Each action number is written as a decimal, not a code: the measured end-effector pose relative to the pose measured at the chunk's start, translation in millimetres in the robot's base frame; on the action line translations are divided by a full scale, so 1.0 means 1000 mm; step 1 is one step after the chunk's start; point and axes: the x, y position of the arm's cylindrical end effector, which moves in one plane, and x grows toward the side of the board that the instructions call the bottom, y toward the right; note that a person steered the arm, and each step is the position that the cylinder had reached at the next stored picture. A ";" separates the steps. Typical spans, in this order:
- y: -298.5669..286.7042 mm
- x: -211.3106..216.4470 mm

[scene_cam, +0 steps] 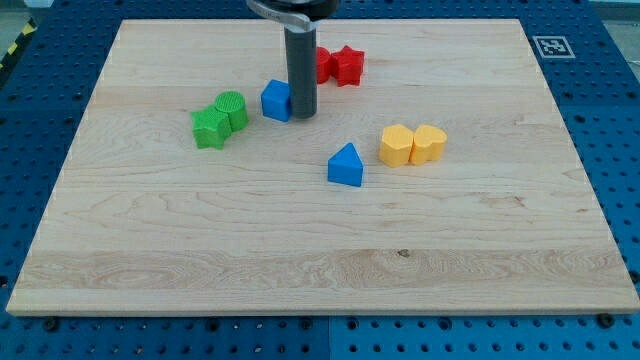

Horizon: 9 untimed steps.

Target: Move the blue cube to the top left of the board

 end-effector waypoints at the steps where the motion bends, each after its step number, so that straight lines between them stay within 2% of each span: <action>1: -0.009 -0.018; 3: 0.027 0.010; 8: 0.002 0.020; 9: -0.045 0.006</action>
